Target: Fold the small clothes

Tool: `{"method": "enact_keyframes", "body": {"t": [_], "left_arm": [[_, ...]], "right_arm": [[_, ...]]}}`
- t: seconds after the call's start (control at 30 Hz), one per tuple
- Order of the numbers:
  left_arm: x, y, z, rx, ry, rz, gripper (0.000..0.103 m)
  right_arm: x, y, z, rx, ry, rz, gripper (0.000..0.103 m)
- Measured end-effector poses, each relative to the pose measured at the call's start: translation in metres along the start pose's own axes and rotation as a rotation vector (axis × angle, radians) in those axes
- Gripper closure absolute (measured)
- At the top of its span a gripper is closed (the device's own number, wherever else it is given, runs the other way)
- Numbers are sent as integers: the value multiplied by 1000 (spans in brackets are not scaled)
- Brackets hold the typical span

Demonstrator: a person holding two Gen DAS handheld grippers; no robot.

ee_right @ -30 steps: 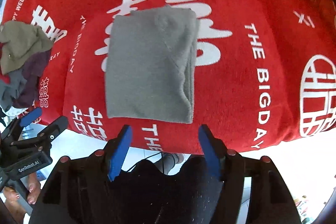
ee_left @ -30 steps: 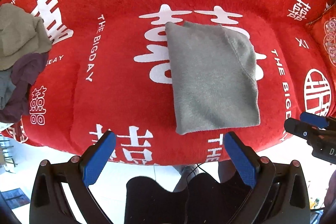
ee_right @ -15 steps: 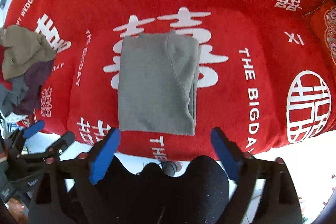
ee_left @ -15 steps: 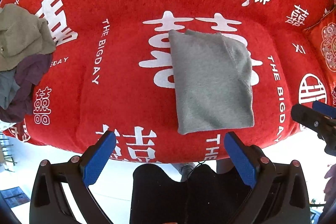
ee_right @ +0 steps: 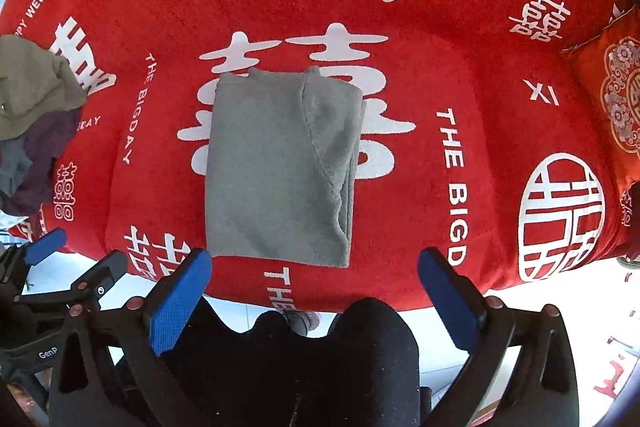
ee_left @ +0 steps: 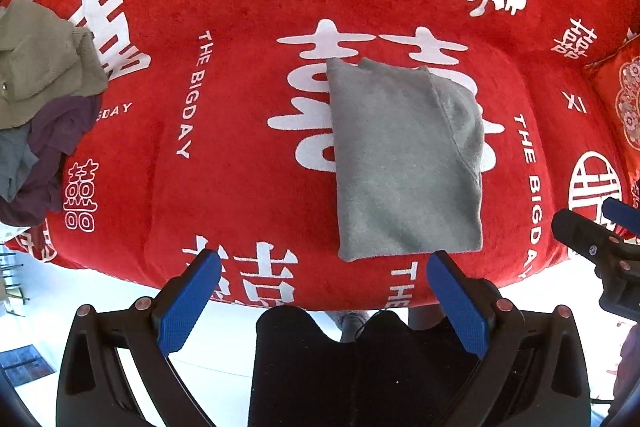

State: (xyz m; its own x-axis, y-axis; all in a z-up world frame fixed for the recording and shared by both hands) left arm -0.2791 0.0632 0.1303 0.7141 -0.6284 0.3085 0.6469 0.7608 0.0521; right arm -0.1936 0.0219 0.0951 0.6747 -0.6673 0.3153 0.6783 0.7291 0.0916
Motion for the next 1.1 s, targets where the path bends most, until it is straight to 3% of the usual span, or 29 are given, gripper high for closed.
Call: {"method": "enact_keyframes", "body": {"t": [1.1], "left_arm": [[9,-2,-4,7,2,6,0]], "right_arm": [[10,5,-3,-11,7,10,0]]}}
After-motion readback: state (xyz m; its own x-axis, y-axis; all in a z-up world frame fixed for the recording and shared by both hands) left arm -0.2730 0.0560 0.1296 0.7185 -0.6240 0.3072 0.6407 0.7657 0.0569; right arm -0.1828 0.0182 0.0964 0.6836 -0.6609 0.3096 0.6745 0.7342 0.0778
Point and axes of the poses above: each gripper's, at about its wrist camera, not at the fingertips, and z roughly against the way its jaws point, y to its left, x to its top, the point moved 5 cm from there along -z, roughly the way its jaws point, and after that the axes turned 11 degrees about -y, right-handed, at the moved point
